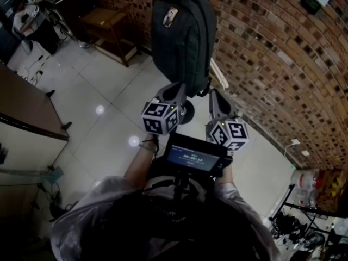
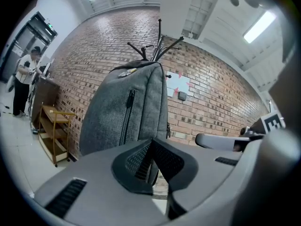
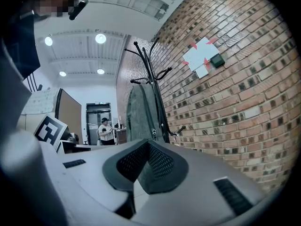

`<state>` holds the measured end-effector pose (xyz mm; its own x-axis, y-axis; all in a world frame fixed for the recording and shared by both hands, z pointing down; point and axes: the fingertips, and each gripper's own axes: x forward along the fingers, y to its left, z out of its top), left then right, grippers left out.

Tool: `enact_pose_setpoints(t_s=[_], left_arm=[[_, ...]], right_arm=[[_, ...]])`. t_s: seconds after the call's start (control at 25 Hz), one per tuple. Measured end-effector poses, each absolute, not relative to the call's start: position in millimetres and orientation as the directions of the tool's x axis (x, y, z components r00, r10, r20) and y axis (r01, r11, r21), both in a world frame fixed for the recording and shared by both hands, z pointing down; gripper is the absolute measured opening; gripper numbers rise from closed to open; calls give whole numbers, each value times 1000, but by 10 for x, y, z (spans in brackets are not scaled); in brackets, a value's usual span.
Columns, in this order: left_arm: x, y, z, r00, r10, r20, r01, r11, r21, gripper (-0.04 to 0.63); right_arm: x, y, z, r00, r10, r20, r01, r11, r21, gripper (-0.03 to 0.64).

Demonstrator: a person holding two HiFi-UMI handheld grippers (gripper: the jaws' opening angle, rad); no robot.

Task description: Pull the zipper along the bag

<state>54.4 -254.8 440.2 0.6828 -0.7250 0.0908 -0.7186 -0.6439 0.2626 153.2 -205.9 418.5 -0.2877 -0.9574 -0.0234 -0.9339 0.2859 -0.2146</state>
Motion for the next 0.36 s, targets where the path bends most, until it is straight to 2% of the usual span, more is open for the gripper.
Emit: enact_pose_setpoints(t_s=[0.36], left_arm=[[540, -2535, 4450, 692, -715, 98, -711, -653, 261, 8]], right_arm=[[1486, -2046, 4258, -290, -957, -20, -933, 287, -216, -2]])
